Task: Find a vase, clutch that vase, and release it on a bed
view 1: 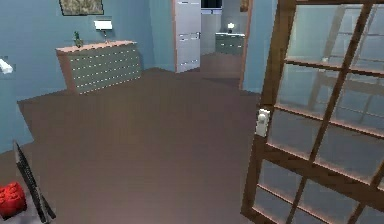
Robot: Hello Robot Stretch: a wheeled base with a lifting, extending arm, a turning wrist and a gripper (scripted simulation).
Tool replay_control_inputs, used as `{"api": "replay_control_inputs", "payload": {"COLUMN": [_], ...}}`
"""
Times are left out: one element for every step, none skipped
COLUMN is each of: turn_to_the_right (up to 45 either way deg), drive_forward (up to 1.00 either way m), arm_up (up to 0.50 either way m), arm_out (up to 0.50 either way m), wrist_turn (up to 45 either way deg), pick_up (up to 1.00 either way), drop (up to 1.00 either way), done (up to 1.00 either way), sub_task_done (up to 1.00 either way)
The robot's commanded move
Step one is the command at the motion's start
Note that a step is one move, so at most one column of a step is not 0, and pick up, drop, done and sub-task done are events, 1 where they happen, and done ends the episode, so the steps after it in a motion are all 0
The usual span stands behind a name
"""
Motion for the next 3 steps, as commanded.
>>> {"api": "replay_control_inputs", "payload": {"turn_to_the_right": [-12.0, 0.0, 6.0], "drive_forward": [0.00, 0.75, 0.00], "arm_up": [0.00, 0.00, 0.00], "arm_out": [0.00, 0.00, 0.00], "wrist_turn": [0.0, 0.0, 0.0], "pick_up": [0.00, 0.00, 0.00], "drop": [0.00, 0.00, 0.00], "done": [0.00, 0.00, 0.00], "sub_task_done": [0.00, 0.00, 0.00]}}
